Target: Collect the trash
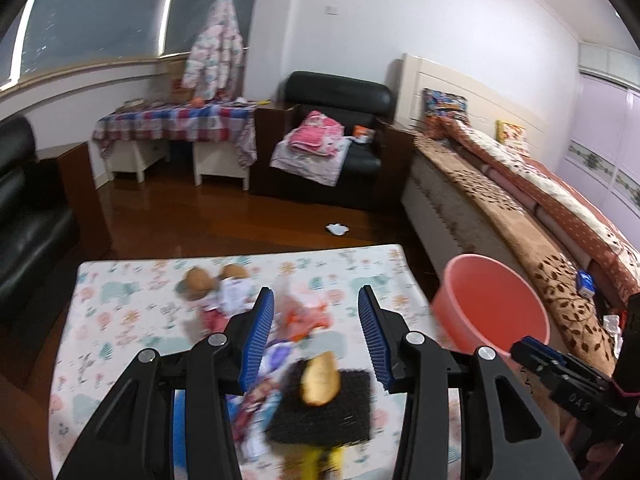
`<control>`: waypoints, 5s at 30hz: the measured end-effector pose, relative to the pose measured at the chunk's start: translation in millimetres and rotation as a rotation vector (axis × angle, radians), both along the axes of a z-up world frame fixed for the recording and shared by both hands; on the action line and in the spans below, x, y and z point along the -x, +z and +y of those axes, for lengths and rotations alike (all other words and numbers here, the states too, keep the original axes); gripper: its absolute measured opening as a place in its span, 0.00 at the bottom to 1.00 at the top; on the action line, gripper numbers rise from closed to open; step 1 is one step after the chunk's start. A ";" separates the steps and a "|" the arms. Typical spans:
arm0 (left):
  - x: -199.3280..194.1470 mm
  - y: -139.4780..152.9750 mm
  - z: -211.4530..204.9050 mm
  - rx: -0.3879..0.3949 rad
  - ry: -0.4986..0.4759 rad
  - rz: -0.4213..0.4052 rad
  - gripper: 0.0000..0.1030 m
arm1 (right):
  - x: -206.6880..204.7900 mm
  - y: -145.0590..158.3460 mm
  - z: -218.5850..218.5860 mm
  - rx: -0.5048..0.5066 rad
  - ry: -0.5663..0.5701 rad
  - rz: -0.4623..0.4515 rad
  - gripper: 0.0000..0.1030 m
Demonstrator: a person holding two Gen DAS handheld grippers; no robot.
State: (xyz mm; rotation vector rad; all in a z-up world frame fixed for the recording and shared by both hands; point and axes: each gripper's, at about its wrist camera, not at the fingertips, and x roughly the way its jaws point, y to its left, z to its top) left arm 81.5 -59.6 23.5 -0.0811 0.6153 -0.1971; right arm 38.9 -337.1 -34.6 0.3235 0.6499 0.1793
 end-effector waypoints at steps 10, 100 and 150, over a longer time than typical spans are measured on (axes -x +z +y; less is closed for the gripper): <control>11.6 -24.0 61.2 -0.015 0.111 0.064 0.42 | -4.8 -2.8 27.7 0.041 0.051 0.021 0.32; 26.9 -59.5 45.1 0.045 -0.130 0.168 0.11 | -39.4 -24.2 126.3 -0.096 0.226 0.239 0.06; 41.7 16.2 -46.4 0.027 -0.181 0.048 0.10 | 1.7 44.8 32.4 -0.094 0.100 -0.114 0.05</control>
